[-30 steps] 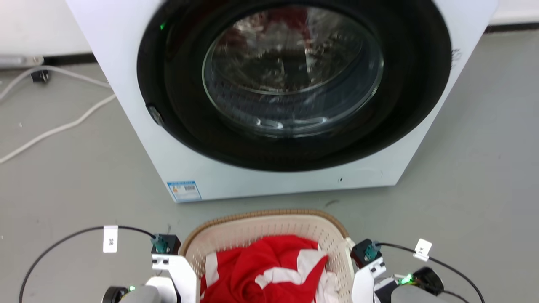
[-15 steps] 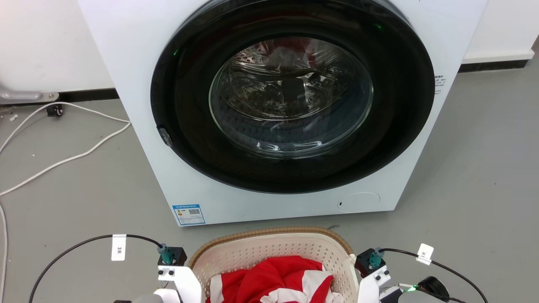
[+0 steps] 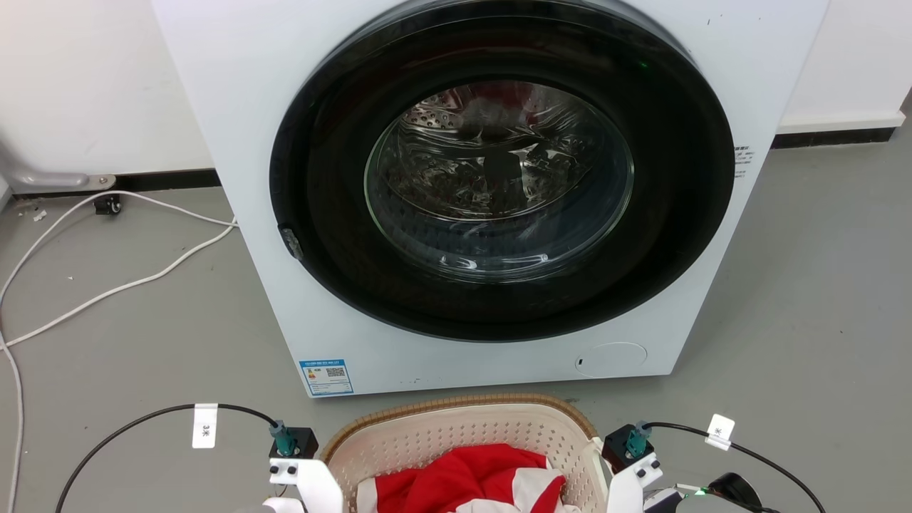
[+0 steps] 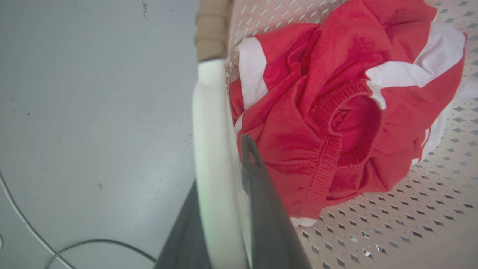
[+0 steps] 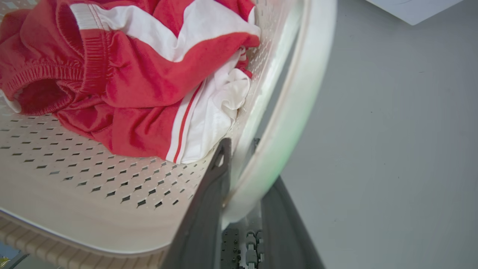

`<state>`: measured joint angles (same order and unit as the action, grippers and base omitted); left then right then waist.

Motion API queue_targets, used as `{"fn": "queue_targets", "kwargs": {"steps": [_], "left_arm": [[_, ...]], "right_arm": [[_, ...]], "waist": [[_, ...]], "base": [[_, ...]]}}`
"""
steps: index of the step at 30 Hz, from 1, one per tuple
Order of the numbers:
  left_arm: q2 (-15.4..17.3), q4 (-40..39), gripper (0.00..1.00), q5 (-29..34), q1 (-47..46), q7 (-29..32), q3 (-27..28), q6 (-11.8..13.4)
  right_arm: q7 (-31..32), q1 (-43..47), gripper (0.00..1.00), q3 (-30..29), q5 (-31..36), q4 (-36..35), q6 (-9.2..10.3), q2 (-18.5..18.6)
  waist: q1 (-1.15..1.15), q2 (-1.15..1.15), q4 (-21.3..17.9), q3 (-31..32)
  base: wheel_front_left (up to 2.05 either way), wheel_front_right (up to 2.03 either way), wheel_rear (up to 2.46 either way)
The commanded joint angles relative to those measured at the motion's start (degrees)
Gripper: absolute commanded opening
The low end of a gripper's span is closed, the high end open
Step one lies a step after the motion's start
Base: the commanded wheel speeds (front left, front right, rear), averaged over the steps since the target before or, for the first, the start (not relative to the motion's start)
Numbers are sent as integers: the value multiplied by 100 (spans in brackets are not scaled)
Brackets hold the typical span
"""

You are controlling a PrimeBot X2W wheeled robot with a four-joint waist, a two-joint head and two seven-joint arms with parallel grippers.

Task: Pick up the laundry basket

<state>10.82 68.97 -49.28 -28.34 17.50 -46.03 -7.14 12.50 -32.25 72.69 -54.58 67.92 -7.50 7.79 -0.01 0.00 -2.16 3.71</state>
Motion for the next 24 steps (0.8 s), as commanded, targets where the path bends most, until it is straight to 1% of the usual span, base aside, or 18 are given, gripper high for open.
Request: {"fn": "queue_targets", "kwargs": {"steps": [1, 24], "left_arm": [[2, -2, 0, -17, -39, 7, -59, -54], [-19, 79, 0, -374, -77, -87, -432, -59]], "right_arm": [[-14, -1, 0, 18, -24, 7, 2, -4], [18, 34, 0, 70, -24, -60, 2, 6]], "waist": [[1, 0, -2, 3], [1, 0, -6, 47]], "base": [[0, 0, 0], [0, 0, 0]]}}
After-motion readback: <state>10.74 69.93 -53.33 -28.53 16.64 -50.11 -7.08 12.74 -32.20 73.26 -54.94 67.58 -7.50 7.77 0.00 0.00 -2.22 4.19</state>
